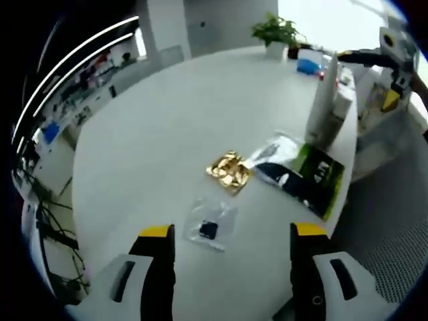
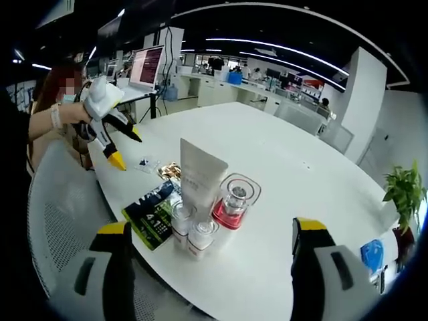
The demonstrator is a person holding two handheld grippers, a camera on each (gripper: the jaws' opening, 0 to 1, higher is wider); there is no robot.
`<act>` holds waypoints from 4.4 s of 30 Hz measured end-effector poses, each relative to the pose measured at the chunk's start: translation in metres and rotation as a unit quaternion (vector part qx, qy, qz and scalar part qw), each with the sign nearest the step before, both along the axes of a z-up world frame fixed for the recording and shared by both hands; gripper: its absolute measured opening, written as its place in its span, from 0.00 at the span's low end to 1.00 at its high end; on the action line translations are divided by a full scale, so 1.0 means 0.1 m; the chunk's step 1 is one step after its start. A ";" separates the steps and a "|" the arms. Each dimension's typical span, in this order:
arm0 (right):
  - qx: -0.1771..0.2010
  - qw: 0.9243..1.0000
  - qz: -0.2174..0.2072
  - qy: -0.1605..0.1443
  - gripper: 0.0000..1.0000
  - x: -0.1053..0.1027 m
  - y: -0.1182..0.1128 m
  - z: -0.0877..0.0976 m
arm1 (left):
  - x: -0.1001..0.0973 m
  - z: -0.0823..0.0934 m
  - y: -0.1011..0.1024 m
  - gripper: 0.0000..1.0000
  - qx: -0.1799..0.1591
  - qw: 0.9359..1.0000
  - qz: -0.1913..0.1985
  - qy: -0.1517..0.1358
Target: Arrange the skincare products in the storage area until every visible bottle or jar stands upright without overlapping.
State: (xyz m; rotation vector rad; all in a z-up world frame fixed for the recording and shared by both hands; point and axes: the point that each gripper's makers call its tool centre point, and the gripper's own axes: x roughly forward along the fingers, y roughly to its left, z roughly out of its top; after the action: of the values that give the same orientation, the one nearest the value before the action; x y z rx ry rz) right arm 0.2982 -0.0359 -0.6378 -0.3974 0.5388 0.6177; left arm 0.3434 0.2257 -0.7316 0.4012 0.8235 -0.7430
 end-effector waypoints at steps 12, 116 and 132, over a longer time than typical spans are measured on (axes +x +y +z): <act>0.005 1.000 -0.015 0.006 0.99 0.01 -0.07 -0.02 | 0.14 -0.21 0.03 0.60 0.027 0.999 -0.025 0.027; 0.043 0.999 -0.015 0.013 0.99 -0.04 -0.08 -0.01 | -0.17 -0.42 -0.26 0.37 0.102 0.966 -0.221 0.084; 0.050 0.999 -0.014 0.016 0.99 -0.07 -0.08 0.00 | -0.35 -0.42 -0.39 0.37 0.120 0.953 -0.268 0.077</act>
State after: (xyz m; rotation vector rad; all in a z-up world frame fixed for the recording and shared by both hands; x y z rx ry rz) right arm 0.2908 -0.0439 -0.6378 -0.2866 0.5410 0.6227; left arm 0.3080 0.1866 -0.7736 0.8134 0.9680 -1.1939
